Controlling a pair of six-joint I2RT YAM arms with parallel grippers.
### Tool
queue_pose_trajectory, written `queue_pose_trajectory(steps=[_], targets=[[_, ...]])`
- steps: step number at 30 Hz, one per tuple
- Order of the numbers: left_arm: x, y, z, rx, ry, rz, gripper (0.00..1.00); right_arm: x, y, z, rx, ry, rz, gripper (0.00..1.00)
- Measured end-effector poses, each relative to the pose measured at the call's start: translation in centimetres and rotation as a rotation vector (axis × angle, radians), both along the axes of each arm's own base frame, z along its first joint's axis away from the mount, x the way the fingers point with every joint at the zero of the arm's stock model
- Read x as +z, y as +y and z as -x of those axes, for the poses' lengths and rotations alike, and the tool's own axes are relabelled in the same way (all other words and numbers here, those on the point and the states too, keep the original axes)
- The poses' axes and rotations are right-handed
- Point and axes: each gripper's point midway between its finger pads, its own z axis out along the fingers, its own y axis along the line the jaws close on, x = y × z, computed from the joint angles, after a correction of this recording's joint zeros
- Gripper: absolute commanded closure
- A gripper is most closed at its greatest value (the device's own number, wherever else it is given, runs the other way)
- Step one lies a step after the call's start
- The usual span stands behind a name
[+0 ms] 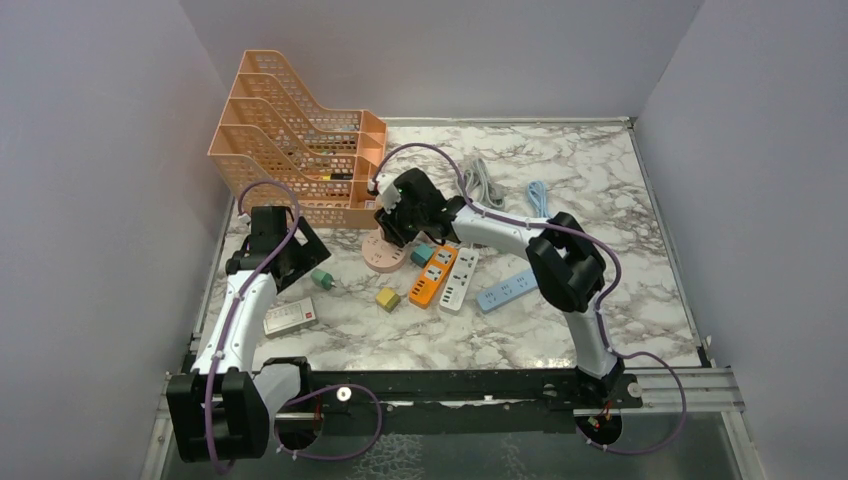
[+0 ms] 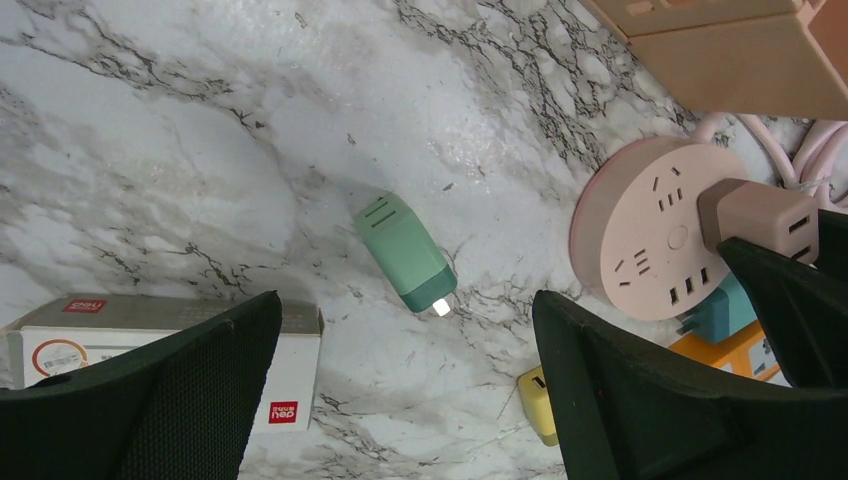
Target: Insert the plug
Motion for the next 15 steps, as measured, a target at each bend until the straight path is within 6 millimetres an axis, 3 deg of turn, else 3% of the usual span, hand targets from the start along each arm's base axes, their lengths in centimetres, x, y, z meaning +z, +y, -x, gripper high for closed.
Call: queue_pose_trajectory(steps=[5,11,15], targets=[[-0.8,0.1,0.4,0.039,0.025,0.012,0.01,-0.1,0.0,0.0,0.008,-0.008,0.007,0.57],[-1.9,0.0,0.9,0.058,0.064,0.025,0.01,0.1,0.1,-0.1,0.021,-0.015,0.005,0.86],[-2.8,0.0,1.1,0.067,0.101,0.031,0.01,0.2,0.0,-0.2,0.046,-0.037,0.025,0.99]])
